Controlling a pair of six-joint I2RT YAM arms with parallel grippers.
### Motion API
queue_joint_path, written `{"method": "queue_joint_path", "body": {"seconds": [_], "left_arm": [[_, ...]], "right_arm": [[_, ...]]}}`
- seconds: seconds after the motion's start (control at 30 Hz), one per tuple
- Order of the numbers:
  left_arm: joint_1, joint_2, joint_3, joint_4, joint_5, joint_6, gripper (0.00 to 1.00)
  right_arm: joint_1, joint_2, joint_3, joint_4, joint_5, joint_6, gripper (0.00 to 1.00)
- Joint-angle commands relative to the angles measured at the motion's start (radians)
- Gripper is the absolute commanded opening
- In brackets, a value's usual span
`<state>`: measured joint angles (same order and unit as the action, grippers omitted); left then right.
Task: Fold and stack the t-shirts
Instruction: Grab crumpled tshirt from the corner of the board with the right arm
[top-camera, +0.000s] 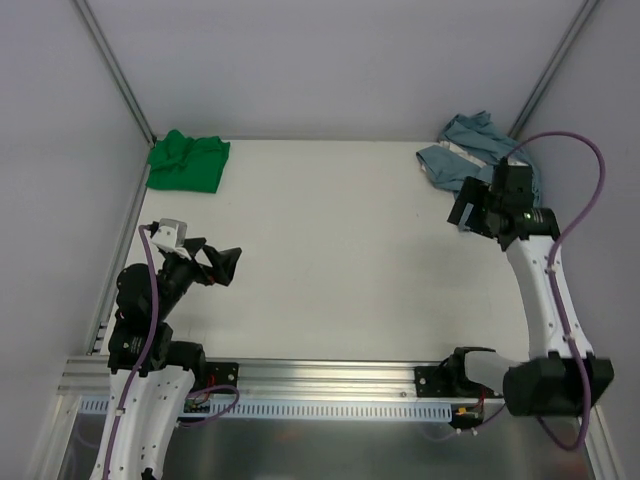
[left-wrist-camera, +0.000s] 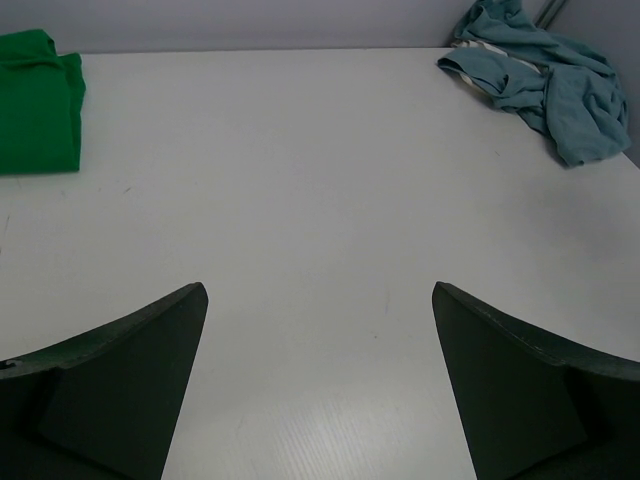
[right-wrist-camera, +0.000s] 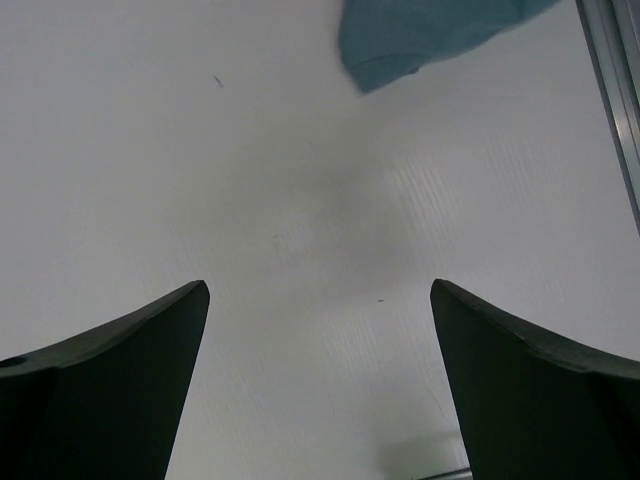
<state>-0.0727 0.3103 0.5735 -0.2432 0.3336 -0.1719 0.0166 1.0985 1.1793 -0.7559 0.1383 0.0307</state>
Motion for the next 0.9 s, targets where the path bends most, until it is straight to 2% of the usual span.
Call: {"method": "queue_joint_path", "body": {"seconds": [0.0, 0.23, 0.37, 0.87], "left_arm": [[-0.004, -0.005, 0.000, 0.039, 0.022, -0.006, 0.99], [-0.004, -0.033, -0.004, 0.042, 0.022, -0.012, 0.99], [-0.004, -0.034, -0.004, 0.050, 0.027, -0.011, 0.99], [-0.002, -0.033, -0.004, 0.053, 0.018, -0.005, 0.99]], "right_arm": [[-0.012, 0.164, 0.138, -0.076, 0.155, 0.035, 1.00], [-0.078, 0.512, 0.290, -0.025, 0.104, 0.046, 0.97], [-0.087, 0.642, 0.350, -0.017, 0.096, 0.034, 0.96], [-0.112, 0.934, 0.500, 0.015, 0.087, 0.005, 0.95]]}}
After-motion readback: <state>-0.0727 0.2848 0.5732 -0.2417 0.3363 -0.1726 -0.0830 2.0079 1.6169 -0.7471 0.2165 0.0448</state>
